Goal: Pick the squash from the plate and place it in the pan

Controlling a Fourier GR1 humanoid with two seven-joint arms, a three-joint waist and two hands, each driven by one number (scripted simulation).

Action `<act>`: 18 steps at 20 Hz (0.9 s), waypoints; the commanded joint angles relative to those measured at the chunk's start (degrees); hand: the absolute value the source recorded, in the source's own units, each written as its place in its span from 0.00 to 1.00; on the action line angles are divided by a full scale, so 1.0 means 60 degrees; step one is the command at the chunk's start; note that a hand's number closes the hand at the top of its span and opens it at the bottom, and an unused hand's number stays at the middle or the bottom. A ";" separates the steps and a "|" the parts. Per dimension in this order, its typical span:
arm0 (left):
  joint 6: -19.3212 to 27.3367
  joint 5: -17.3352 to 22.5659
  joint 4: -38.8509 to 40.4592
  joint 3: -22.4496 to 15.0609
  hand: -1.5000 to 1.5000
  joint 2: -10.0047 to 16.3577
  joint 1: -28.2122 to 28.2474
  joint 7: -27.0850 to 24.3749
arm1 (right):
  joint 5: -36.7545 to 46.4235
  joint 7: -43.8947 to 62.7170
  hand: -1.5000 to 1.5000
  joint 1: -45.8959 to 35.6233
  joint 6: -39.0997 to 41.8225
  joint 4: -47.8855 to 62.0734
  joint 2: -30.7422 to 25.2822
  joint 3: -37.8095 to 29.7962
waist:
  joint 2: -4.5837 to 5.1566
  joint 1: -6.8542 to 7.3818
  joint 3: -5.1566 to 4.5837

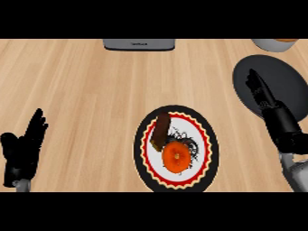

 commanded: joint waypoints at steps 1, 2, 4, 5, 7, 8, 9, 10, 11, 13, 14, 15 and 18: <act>-0.0376 -0.0062 0.0491 0.0007 0.50 -0.0409 -0.0205 -0.0668 | 0.0190 0.0077 1.00 0.0023 -0.0132 -0.0154 0.0628 0.0086 | -0.0058 0.0054 0.0230; -0.0124 0.0100 -0.0662 0.0018 0.50 -0.0188 -0.0624 0.0374 | -0.0051 0.0747 1.00 -0.0724 -0.0292 -0.0724 0.0715 -0.0018 | -0.0087 0.0096 0.0235; -0.0399 0.0297 -0.0613 0.0167 0.50 -0.0326 -0.1118 -0.0138 | -0.0474 0.0986 1.00 -0.0888 -0.0574 -0.1639 0.1244 -0.0031 | -0.0124 0.0006 0.0224; -0.0944 0.0692 -0.1023 0.0620 0.50 0.0207 -0.1095 -0.0240 | -0.0705 0.0762 1.00 -0.0699 -0.0487 -0.1817 0.1437 -0.0035 | -0.0142 0.0067 0.0230; -0.0768 0.0769 -0.1344 0.0154 0.50 -0.0307 -0.1431 0.0276 | 0.1244 0.2098 1.00 -0.0429 -0.1552 -0.0984 0.0115 0.0339 | -0.0176 -0.0121 0.0193; -0.0817 0.0920 -0.1055 0.0415 0.50 -0.0195 -0.1656 0.0428 | 0.1504 0.2012 1.00 0.0437 -0.2294 -0.1678 0.0475 0.0518 | -0.0201 -0.0424 0.0198; -0.0827 0.1010 -0.1175 0.0526 0.50 -0.0254 -0.1457 0.0187 | 0.1981 0.1161 1.00 0.1035 -0.2752 -0.2292 0.0354 0.0337 | -0.0248 -0.0527 0.0207; -0.0740 0.0862 -0.0883 0.0370 0.50 -0.0488 -0.1419 0.0000 | 0.2703 0.0969 1.00 0.1255 -0.3011 -0.2563 0.0184 0.0629 | -0.0195 -0.0477 0.0206; -0.0837 0.1007 -0.1136 0.0531 0.50 -0.0294 -0.1466 0.0232 | 0.3019 0.0712 1.00 0.2241 -0.3025 -0.3016 0.0027 0.1031 | -0.0207 -0.0474 0.0218; -0.0809 0.0798 -0.1047 0.0266 0.50 -0.0470 -0.1346 0.0196 | 0.3534 0.1948 0.00 0.3009 -0.3328 -0.4088 -0.0535 0.1188 | -0.0173 -0.0393 0.0209; -0.0815 0.0963 -0.1536 0.0554 0.50 -0.0185 -0.1207 0.0377 | 0.3883 0.2021 0.00 0.3761 -0.3580 -0.4547 -0.0689 0.1385 | -0.0221 -0.0409 0.0210; -0.0985 0.1104 -0.1333 0.0676 0.50 -0.0130 -0.1476 0.0509 | 0.4126 0.1731 0.00 0.4309 -0.3686 -0.4581 -0.0936 0.1255 | -0.0172 -0.0402 0.0218; -0.1451 0.1251 -0.1107 0.0909 0.50 0.0076 -0.1527 0.0368 | 0.4907 0.2723 0.00 0.4593 -0.3004 -0.5839 -0.2193 0.1227 | -0.0140 -0.0229 0.0209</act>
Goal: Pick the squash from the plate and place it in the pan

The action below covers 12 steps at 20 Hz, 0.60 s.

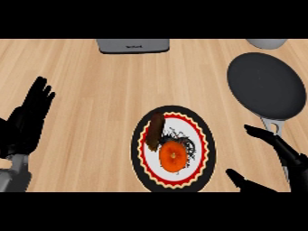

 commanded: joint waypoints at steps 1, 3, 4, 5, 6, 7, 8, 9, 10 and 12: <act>0.0097 -0.0150 -0.0035 -0.0197 0.50 -0.0250 -0.0334 0.0219 | 0.1391 0.1191 0.00 0.0560 0.0326 -0.1240 -0.1309 0.0020 | 0.0049 0.0155 0.0001; -0.0342 -0.0083 0.0291 0.0051 0.50 -0.0212 0.0031 -0.0403 | 0.1879 0.1964 0.00 0.0524 0.0621 -0.1839 -0.1429 0.0014 | 0.0074 0.0276 0.0003; -0.0477 0.0032 0.0279 0.0165 0.50 -0.0164 -0.0313 -0.0097 | 0.1986 0.2289 0.00 0.0295 0.0857 -0.2024 -0.1348 -0.0102 | 0.0082 0.0308 0.0011; -0.0030 -0.0159 -0.0149 -0.0041 0.50 -0.0272 -0.0503 0.0451 | 0.2030 0.3014 0.00 -0.0117 0.1318 -0.2361 -0.1447 -0.0065 | 0.0079 0.0349 0.0011; -0.0370 0.0046 -0.0026 0.0085 0.50 -0.0165 -0.0411 0.0236 | 0.2146 0.4005 0.00 -0.0424 0.1760 -0.2885 -0.1772 -0.0131 | 0.0079 0.0368 -0.0004; -0.0251 -0.0215 0.0237 -0.0048 0.50 -0.0227 -0.0799 0.0277 | 0.2081 0.4204 0.00 -0.1153 0.2262 -0.2227 -0.1612 0.0051 | 0.0117 0.0445 0.0000; -0.0066 -0.0250 -0.0495 -0.0155 0.50 -0.0159 -0.0329 0.0575 | 0.2087 0.4126 0.00 -0.0479 0.2608 -0.2711 -0.2218 0.0096 | 0.0063 0.0420 0.0006; -0.0191 -0.0235 -0.0453 -0.0212 0.50 -0.0182 -0.0313 0.0513 | 0.2248 0.5060 0.00 -0.1633 0.3050 -0.2375 -0.1981 0.0175 | 0.0105 0.0622 -0.0007; -0.0068 -0.0337 -0.0013 -0.0320 0.50 -0.0465 -0.0608 0.0383 | 0.2642 0.5588 0.00 -0.1562 0.3385 -0.2664 -0.2090 0.0644 | 0.0113 0.0504 -0.0019; 0.0133 -0.0490 -0.0110 -0.0339 0.50 -0.0418 -0.0908 0.0776 | 0.2516 0.6507 0.00 -0.2555 0.4254 -0.2474 -0.2038 0.0631 | 0.0127 0.0591 -0.0011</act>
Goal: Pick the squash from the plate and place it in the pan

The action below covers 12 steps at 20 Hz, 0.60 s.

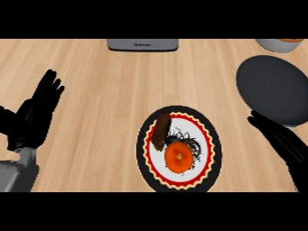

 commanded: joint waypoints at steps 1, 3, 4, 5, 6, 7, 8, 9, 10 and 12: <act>-0.0322 0.0117 0.0301 0.0151 0.50 0.0076 -0.0394 0.0096 | 0.0483 0.2206 0.00 -0.1784 0.1677 -0.0084 0.0142 0.0657 | 0.0046 0.0177 -0.0013; -0.0307 0.0048 0.0142 -0.0037 0.50 -0.0047 -0.0349 0.0252 | 0.0111 0.2195 0.00 -0.2634 0.2457 0.0933 0.0458 0.0867 | 0.0058 0.0249 0.0003; 0.0002 -0.0279 0.0222 -0.0246 0.50 -0.0411 -0.0190 -0.0222 | 0.0097 0.3132 0.00 -0.2975 0.2914 0.0530 0.0716 0.1253 | 0.0046 0.0250 -0.0010; -0.0022 -0.0123 0.0148 -0.0036 0.50 -0.0325 -0.0199 -0.0040 | -0.0130 0.2660 0.00 -0.2824 0.3153 0.1139 0.0734 0.1345 | 0.0041 0.0191 0.0008; -0.0066 -0.0064 -0.0194 -0.0068 0.50 -0.0126 -0.0506 0.0447 | -0.0325 0.3492 0.00 -0.3355 0.3652 0.1209 0.0975 0.1533 | 0.0041 0.0320 -0.0002; -0.0418 0.0126 0.0452 0.0175 0.50 -0.0189 -0.0327 -0.0193 | -0.0673 0.3723 0.00 -0.3345 0.4136 0.1081 0.0928 0.1694 | 0.0060 0.0215 -0.0013; -0.0019 -0.0227 -0.0049 -0.0146 0.50 -0.0211 -0.0304 0.0221 | -0.0979 0.3587 0.00 -0.3160 0.4321 0.1640 0.1106 0.1982 | 0.0054 0.0301 0.0005; -0.0116 -0.0279 0.0314 -0.0014 0.50 -0.0215 -0.0296 -0.0180 | -0.1149 0.4084 0.00 -0.3362 0.4727 0.1582 0.1300 0.2208 | 0.0059 0.0235 -0.0005; -0.0282 -0.0183 0.0484 -0.0068 0.50 -0.0304 -0.0283 -0.0209 | -0.1300 0.4376 0.00 -0.3437 0.5063 0.1603 0.1442 0.2413 | 0.0052 0.0160 -0.0003; -0.0166 -0.0170 0.0127 0.0055 0.50 -0.0255 -0.0421 0.0145 | -0.1996 0.4599 0.00 -0.4372 0.5795 0.2287 0.2018 0.2025 | 0.0033 0.0153 0.0014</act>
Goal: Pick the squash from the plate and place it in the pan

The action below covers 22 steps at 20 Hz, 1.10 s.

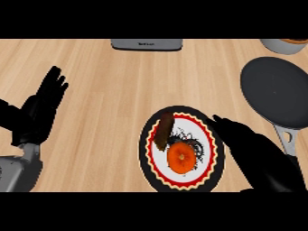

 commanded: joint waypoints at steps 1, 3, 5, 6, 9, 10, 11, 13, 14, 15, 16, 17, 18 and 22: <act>-0.0494 0.0236 0.0377 0.0510 0.50 0.0180 0.0107 -0.0354 | -0.0577 0.1768 0.00 -0.0925 0.1453 0.0010 0.0983 0.0467 | -0.0037 -0.0171 0.0008; -0.0069 -0.0019 0.0103 0.0285 0.50 -0.0060 -0.0048 0.0130 | -0.0660 0.2036 0.00 -0.1095 0.1752 0.0121 0.1359 0.0683 | -0.0056 -0.0207 0.0016; -0.0202 -0.0098 0.0137 0.0367 0.50 -0.0144 0.0190 -0.0293 | -0.0110 0.1764 0.00 -0.1202 0.1689 0.0731 0.1709 0.0914 | -0.0049 -0.0216 0.0020; -0.0047 -0.0142 0.0063 0.0354 0.50 -0.0094 0.0371 -0.0200 | -0.0585 0.2829 0.00 -0.1776 0.2188 0.0226 0.1813 0.1044 | -0.0072 -0.0165 0.0006; -0.0028 -0.0212 0.0248 0.0350 0.50 -0.0197 0.0098 -0.0240 | -0.0139 0.2924 0.00 -0.2202 0.2430 0.0653 0.1625 0.1222 | -0.0068 -0.0233 0.0003; 0.0099 -0.0158 -0.0379 0.0204 0.50 -0.0284 0.0412 0.0049 | 0.0067 0.3298 0.00 -0.1924 0.2276 0.0517 0.1775 0.1658 | -0.0111 -0.0208 0.0007; -0.0403 0.0136 0.0441 0.0655 0.50 -0.0040 0.0098 -0.0245 | 0.0428 0.3336 0.00 -0.2100 0.2169 0.0603 0.1977 0.1831 | -0.0074 -0.0286 0.0001; -0.0265 -0.0246 0.0282 0.0165 0.50 -0.0257 0.0108 -0.0198 | 0.0146 0.3729 0.00 -0.2640 0.2500 0.1046 0.2444 0.1755 | -0.0073 -0.0242 -0.0001; -0.0040 -0.0353 0.0557 0.0244 0.50 -0.0451 0.0077 -0.0409 | 0.0023 0.3856 0.00 -0.2586 0.2587 0.0792 0.2320 0.1617 | -0.0076 -0.0323 0.0001; -0.0556 0.0061 0.0374 0.0765 0.50 0.0188 -0.0103 0.0009 | 0.0551 0.3564 0.00 -0.2354 0.2162 0.0939 0.2517 0.1800 | -0.0075 -0.0291 0.0014; -0.0071 -0.0282 0.0174 0.0380 0.50 -0.0282 0.0047 -0.0026 | 0.0535 0.3210 0.00 -0.2640 0.2294 0.1680 0.2723 0.1700 | -0.0060 -0.0229 0.0017; -0.0465 -0.0125 0.0403 0.0556 0.50 -0.0203 0.0258 -0.0365 | 0.0303 0.3690 0.00 -0.2621 0.2520 0.1076 0.2964 0.1561 | -0.0069 -0.0277 0.0014; -0.0271 -0.0132 -0.0114 0.0476 0.50 -0.0159 0.0220 0.0131 | 0.0916 0.3402 0.00 -0.2837 0.2044 0.2113 0.3541 0.1948 | -0.0069 -0.0178 0.0018; -0.0157 -0.0335 0.0226 0.0405 0.50 -0.0442 0.0090 -0.0067 | 0.1170 0.3440 0.00 -0.2277 0.2156 0.2315 0.3690 0.2355 | -0.0069 -0.0305 0.0017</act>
